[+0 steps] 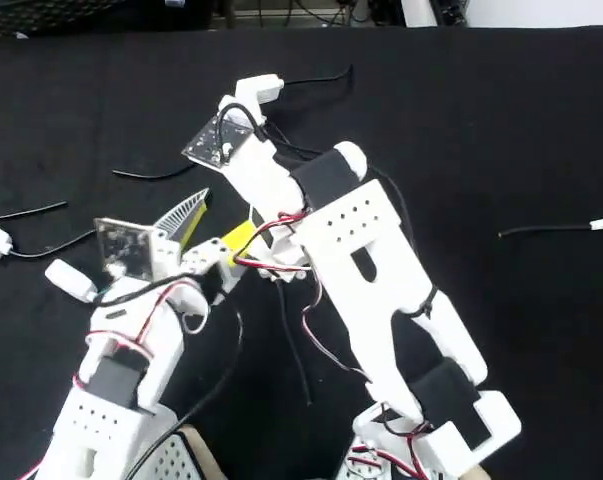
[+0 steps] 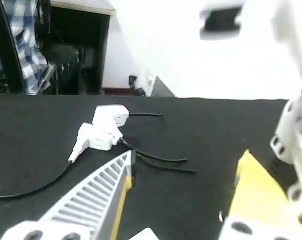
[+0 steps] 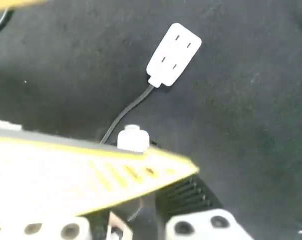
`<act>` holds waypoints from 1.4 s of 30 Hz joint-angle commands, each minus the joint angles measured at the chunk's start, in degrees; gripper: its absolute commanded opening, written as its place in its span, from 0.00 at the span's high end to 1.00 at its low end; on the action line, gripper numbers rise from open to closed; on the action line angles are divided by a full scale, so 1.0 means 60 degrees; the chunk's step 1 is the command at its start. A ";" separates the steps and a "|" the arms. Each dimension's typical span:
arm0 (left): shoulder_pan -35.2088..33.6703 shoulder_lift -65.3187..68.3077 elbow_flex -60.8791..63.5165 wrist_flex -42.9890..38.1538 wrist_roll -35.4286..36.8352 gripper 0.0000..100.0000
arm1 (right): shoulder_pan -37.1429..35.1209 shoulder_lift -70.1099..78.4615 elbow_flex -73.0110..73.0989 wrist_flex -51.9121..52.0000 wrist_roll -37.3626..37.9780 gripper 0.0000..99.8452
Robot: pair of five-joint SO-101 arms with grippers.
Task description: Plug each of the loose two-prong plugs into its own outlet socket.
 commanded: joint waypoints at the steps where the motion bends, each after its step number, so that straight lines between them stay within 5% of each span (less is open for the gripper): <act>1: 0.0667 -0.1685 0.0857 -0.0176 0.0044 0.67 | -0.0073 -0.0432 -0.0037 -0.0176 0.0000 0.99; 7: 0.0696 -0.3062 0.2220 -0.0073 0.0044 0.67 | -0.0088 -0.0447 -0.0110 -0.0161 -0.0044 0.99; 22: 0.0652 -0.2110 0.2190 0.0249 -0.0337 0.67 | 0.0410 -0.0520 -0.1487 0.0278 -0.0073 0.99; 42: -0.0359 0.4908 -0.0872 0.0176 -0.0542 0.67 | 0.0674 -0.0520 -0.1516 0.0249 0.0015 0.99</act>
